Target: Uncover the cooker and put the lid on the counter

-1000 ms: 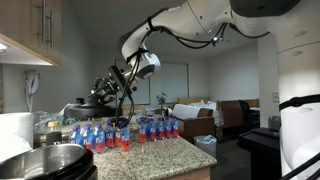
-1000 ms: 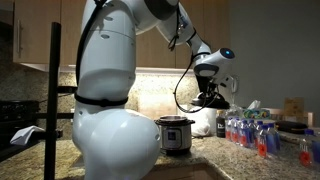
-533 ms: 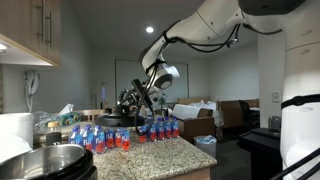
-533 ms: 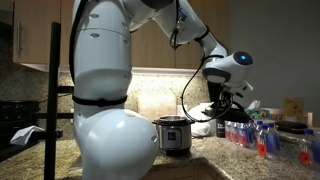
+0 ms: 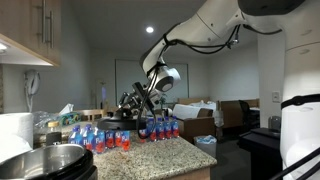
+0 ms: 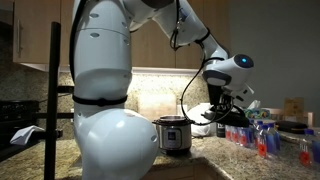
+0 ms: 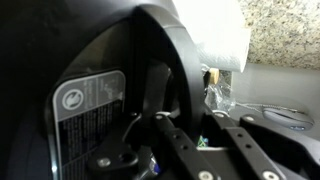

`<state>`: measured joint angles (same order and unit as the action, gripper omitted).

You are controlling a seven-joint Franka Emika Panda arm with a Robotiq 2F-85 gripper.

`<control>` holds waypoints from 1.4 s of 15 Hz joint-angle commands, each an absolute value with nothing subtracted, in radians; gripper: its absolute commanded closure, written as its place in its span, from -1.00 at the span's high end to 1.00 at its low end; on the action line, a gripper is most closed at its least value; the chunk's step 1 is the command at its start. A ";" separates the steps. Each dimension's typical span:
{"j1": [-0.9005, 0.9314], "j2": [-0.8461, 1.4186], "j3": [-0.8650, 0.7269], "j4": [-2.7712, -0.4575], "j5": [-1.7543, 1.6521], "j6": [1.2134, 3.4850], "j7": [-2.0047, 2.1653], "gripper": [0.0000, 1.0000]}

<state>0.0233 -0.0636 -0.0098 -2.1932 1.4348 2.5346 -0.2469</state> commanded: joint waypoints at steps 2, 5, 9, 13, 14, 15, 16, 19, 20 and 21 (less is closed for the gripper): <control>-0.021 -0.017 -0.041 -2.157 1.366 2.537 -0.222 -0.86; -0.070 0.031 -0.094 -2.118 1.285 2.515 -0.215 -0.86; -0.129 0.120 -0.149 -2.040 1.206 2.488 -0.205 -0.85; -0.166 0.199 -0.166 -2.009 1.193 2.472 -0.205 -0.87; -0.174 0.218 -0.166 -2.004 1.211 2.474 -0.211 -0.86; -0.186 0.236 -0.163 -2.001 1.262 2.481 -0.227 -0.86; -0.193 0.252 -0.162 -1.999 1.285 2.485 -0.222 -0.86; -0.217 0.282 -0.160 -2.012 1.435 2.499 -0.240 -0.86; -0.222 0.291 -0.162 -2.013 1.480 2.504 -0.246 -0.86; -0.226 0.301 -0.166 -2.016 1.531 2.516 -0.252 -0.86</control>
